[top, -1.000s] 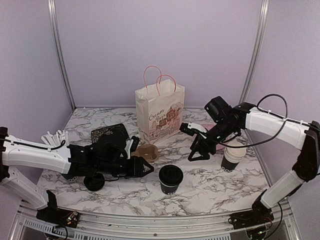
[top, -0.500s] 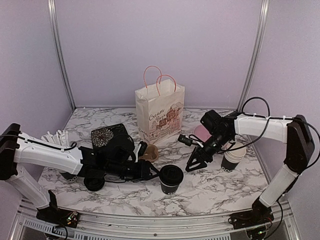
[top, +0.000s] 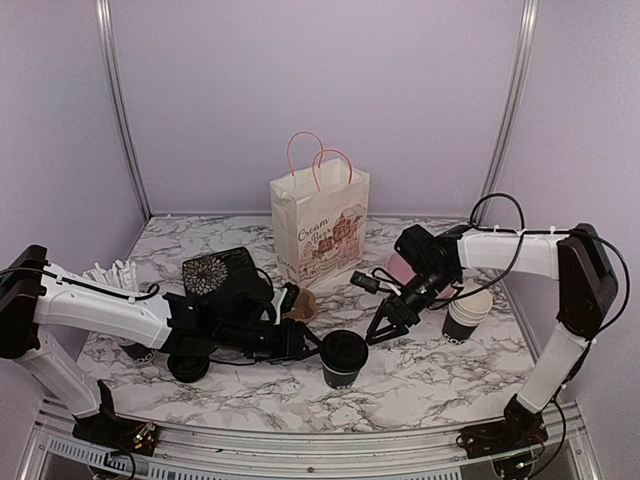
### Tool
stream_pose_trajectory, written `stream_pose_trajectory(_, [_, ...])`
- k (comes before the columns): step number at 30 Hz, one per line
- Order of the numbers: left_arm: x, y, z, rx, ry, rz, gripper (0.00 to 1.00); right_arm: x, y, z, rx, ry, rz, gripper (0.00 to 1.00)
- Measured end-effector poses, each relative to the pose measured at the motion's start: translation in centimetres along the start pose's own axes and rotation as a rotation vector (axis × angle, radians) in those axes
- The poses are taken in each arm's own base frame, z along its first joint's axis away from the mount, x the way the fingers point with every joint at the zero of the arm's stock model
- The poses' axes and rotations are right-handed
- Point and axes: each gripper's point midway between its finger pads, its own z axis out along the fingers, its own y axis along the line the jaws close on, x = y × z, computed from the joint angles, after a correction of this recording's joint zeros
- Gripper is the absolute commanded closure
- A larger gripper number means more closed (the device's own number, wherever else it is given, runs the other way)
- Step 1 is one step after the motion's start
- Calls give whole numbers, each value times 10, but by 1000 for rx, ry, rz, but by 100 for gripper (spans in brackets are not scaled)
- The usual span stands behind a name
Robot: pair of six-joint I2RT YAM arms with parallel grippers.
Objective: Pack the takeout coffee
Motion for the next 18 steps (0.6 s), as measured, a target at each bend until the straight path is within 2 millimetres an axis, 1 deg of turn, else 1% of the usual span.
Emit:
stream_pose_trajectory(4, [1,-1,0,3,5,0,59,2,2,5,-31,8,12,44])
stream_pose_trajectory(10, [1,-2,2,12,8,0,64,3,3,10,-63,22,25,52])
stream_pose_trajectory(18, [1,-2,7,15,17,0,67,5,5,12,-102,35,54,58])
